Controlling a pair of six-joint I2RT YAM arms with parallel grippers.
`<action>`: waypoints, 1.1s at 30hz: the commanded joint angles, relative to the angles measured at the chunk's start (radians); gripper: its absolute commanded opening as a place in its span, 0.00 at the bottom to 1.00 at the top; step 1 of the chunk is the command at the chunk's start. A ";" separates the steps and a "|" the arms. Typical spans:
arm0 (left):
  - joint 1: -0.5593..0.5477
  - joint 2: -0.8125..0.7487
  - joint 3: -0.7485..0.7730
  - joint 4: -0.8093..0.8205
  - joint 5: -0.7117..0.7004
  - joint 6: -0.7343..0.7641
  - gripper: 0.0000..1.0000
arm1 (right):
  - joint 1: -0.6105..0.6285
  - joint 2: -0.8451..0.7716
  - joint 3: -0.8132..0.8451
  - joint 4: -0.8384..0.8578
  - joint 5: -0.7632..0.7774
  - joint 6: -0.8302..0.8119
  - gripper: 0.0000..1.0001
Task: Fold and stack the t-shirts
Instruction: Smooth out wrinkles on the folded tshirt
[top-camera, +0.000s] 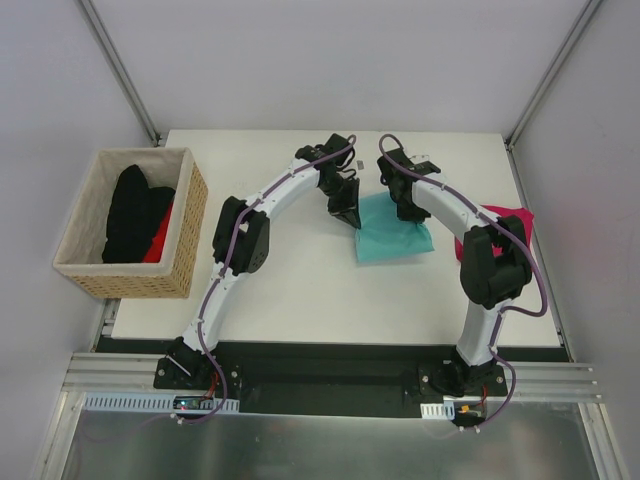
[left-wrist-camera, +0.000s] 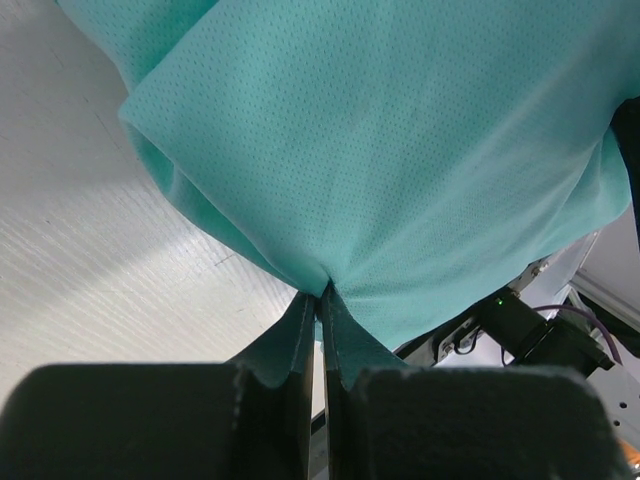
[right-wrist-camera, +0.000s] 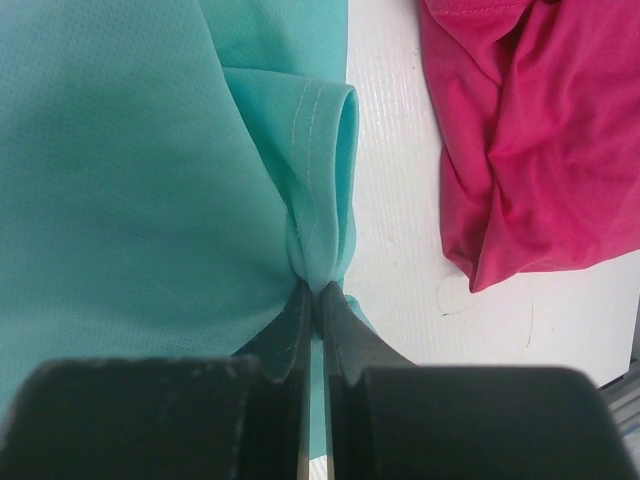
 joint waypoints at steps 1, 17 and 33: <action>-0.008 -0.009 0.011 -0.032 0.012 0.020 0.00 | -0.011 -0.045 0.004 -0.030 0.033 0.021 0.01; -0.009 0.001 0.007 -0.032 0.010 0.020 0.00 | -0.011 -0.047 -0.011 -0.033 0.036 0.018 0.01; -0.008 -0.007 -0.025 -0.030 -0.008 0.033 0.00 | -0.011 0.010 0.032 -0.041 0.013 0.012 0.01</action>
